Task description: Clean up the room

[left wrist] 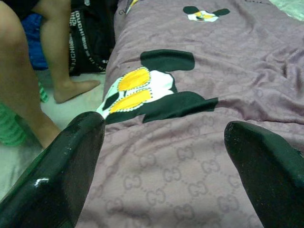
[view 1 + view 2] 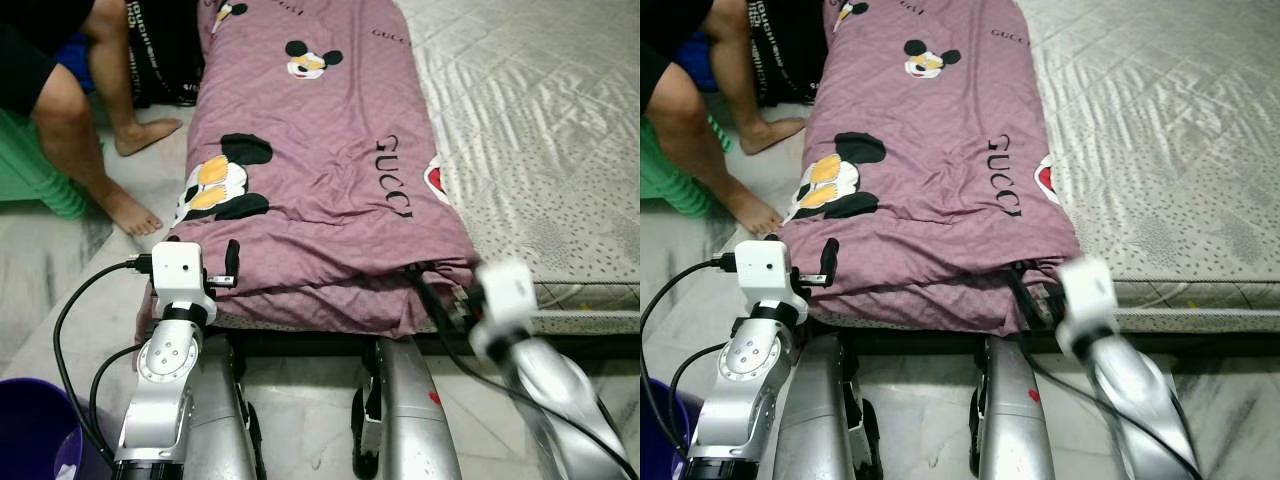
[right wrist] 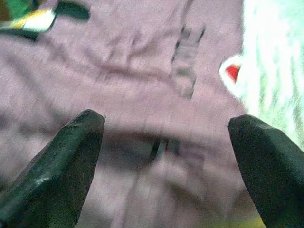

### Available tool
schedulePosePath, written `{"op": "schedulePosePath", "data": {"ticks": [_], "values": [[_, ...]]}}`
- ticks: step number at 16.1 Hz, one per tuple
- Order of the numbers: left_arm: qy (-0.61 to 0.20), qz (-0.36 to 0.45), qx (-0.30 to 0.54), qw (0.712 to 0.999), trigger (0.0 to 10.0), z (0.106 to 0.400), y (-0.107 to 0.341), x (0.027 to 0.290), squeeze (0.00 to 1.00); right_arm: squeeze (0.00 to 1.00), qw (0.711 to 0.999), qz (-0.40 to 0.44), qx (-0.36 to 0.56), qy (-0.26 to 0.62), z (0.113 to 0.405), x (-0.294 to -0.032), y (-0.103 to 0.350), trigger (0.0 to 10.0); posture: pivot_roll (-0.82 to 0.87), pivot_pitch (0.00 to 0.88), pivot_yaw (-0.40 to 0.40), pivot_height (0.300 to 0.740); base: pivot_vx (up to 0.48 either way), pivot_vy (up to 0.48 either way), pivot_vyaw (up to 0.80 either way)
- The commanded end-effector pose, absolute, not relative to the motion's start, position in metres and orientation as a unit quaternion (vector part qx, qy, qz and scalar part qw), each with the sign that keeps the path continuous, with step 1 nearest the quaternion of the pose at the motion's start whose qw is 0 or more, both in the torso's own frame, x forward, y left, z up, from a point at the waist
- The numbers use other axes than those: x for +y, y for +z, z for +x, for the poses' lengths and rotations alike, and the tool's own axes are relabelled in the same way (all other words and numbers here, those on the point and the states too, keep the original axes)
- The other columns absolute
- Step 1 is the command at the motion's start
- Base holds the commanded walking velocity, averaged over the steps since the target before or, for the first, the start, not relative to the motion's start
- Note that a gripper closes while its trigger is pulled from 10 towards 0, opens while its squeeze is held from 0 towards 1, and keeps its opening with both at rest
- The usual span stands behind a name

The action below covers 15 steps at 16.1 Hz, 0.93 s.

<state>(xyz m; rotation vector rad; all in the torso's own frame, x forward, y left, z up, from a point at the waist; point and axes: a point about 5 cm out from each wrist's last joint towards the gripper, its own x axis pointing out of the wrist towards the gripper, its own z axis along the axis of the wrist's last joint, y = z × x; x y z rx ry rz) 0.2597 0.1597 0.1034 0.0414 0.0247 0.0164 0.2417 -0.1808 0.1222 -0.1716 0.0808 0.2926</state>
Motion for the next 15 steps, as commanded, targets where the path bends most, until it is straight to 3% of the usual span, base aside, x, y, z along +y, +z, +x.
{"op": "schedulePosePath", "data": {"ticks": [1, 2, 3, 4, 5, 6, 7, 13, 15], "values": [[0.01, 0.021, 0.018, 1.0, 10.0, 0.258, 0.1, 0.161, 0.0, 0.99, 0.985, -0.095, 0.045, 0.136, 0.25, -0.175, 0.116, 10.0, -0.01, 0.159, 0.011, 0.557, 0.0, 0.0, 0.0], [0.01, 0.021, 0.017, 1.0, 10.0, 0.259, 0.1, 0.16, 0.0, 0.98, 0.986, -0.098, 0.042, 0.132, 0.258, -0.172, 0.117, 10.0, 0.0, 0.158, 0.008, 0.557, 0.0, 0.0, 0.0], [0.013, 0.021, 0.015, 1.0, 10.0, 0.259, 0.101, 0.162, 0.0, 0.79, 0.984, -0.11, 0.04, 0.133, 0.268, -0.166, 0.116, 10.0, 0.01, 0.156, 0.003, 0.557, 0.0, 0.0, 0.0], [0.017, 0.022, 0.013, 1.0, 10.0, 0.259, 0.102, 0.164, 0.0, 0.72, 0.983, -0.118, 0.038, 0.135, 0.275, -0.164, 0.115, 10.0, 0.01, 0.156, -0.004, 0.557, 0.0, 0.0, 0.0], [0.019, 0.023, 0.012, 0.999, 10.0, 0.259, 0.103, 0.165, 0.0, 0.56, 0.983, -0.122, 0.041, 0.133, 0.278, -0.164, 0.114, 10.0, 0.01, 0.156, -0.004, 0.557, 0.0, 0.0, 0.0], [0.023, 0.024, 0.013, 0.999, 10.0, 0.258, 0.102, 0.167, 0.0, 0.11, 0.982, -0.128, 0.046, 0.129, 0.283, -0.167, 0.112, 10.0, 0.01, 0.157, -0.008, 0.557, 0.0, 0.0, 0.0], [0.025, 0.024, 0.014, 0.999, 10.0, 0.257, 0.101, 0.168, 0.0, 0.0, 0.98, -0.141, 0.051, 0.13, 0.286, -0.172, 0.108, 10.0, 0.01, 0.159, -0.011, 0.557, 0.0, 0.0, 0.0], [0.02, 0.019, 0.017, 0.999, 10.0, 0.259, 0.099, 0.163, 0.0, 0.0, 0.94, -0.232, 0.168, 0.188, 0.28, -0.19, 0.063, 10.0, 0.0, 0.161, -0.009, 0.557, 0.0, 0.0, 0.0], [0.02, 0.021, 0.017, 0.999, 10.0, 0.259, 0.1, 0.164, 0.0, 0.0, 0.916, -0.237, 0.239, 0.216, 0.268, -0.191, 0.039, 6.1, 0.01, 0.162, -0.006, 0.557, 0.0, 0.0, 0.0]]}}
